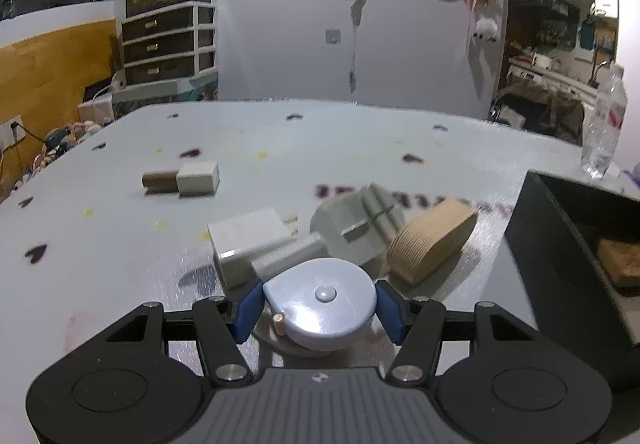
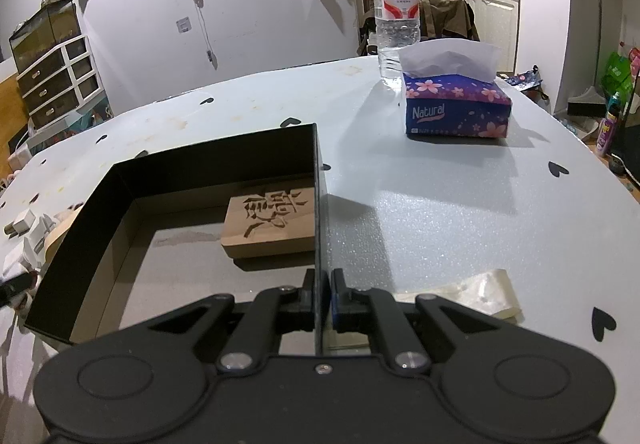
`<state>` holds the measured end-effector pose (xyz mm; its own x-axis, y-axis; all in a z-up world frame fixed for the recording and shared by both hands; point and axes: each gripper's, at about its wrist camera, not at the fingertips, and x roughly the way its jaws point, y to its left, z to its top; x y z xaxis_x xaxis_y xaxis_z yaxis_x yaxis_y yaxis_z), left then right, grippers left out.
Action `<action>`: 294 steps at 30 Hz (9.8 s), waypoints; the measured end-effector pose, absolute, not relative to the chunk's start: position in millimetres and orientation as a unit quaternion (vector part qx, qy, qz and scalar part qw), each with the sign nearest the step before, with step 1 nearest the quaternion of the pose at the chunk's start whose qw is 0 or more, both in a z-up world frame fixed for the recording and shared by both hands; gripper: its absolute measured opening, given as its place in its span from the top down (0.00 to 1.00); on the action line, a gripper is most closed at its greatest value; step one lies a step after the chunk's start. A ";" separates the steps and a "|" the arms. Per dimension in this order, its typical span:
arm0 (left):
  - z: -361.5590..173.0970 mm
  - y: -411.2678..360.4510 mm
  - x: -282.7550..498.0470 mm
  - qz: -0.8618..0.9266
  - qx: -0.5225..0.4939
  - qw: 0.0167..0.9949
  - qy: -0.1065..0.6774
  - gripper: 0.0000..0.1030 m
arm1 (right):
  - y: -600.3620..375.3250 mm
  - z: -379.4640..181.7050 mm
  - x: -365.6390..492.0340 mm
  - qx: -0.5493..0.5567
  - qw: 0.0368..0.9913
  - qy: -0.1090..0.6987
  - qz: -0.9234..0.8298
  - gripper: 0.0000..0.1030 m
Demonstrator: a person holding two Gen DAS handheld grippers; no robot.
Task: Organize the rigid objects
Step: 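Carry the tape measure into the black box and release it, then move the left tool to the orange-handled scissors and grasp them, then carry the scissors into the black box beside the tape measure, then move the left tool to the white watch-strap tool and grasp it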
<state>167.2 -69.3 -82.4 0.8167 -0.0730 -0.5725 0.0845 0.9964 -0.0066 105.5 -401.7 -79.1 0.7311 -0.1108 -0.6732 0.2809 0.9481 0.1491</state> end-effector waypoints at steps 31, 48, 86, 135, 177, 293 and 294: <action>-57.3 -257.4 225.7 -0.326 0.072 0.873 0.356 0.41 | -398.2 -76.8 106.0 0.109 0.923 0.354 -0.107 0.95; -68.3 -271.4 242.1 -0.313 0.118 0.869 0.364 0.33 | -396.9 -76.9 105.5 0.109 0.923 0.353 -0.107 0.94; -24.9 -198.1 172.9 -0.313 0.064 0.897 0.306 0.00 | -398.5 -78.4 104.6 0.112 0.923 0.352 -0.108 0.94; -106.0 -38.7 191.4 -0.068 0.037 0.940 0.332 0.00 | -397.2 -79.3 107.3 0.111 0.921 0.357 -0.112 0.94; -69.8 -11.9 159.6 -0.058 -0.046 0.951 0.300 0.10 | -391.8 -79.1 108.3 0.102 0.921 0.356 -0.123 0.94; -69.7 -55.9 197.8 -0.104 -0.114 0.917 0.369 0.00 | -392.8 -78.4 108.8 0.092 0.921 0.361 -0.113 0.92; -70.9 -55.6 199.6 -0.111 -0.122 0.913 0.372 0.00 | -392.7 -78.4 109.0 0.092 0.921 0.361 -0.113 0.91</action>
<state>199.6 -55.6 -70.9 0.6981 -0.2939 -0.6529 0.1129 0.9456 -0.3049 109.0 -392.7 -78.4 0.7138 -0.1417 -0.6859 0.2744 0.9576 0.0877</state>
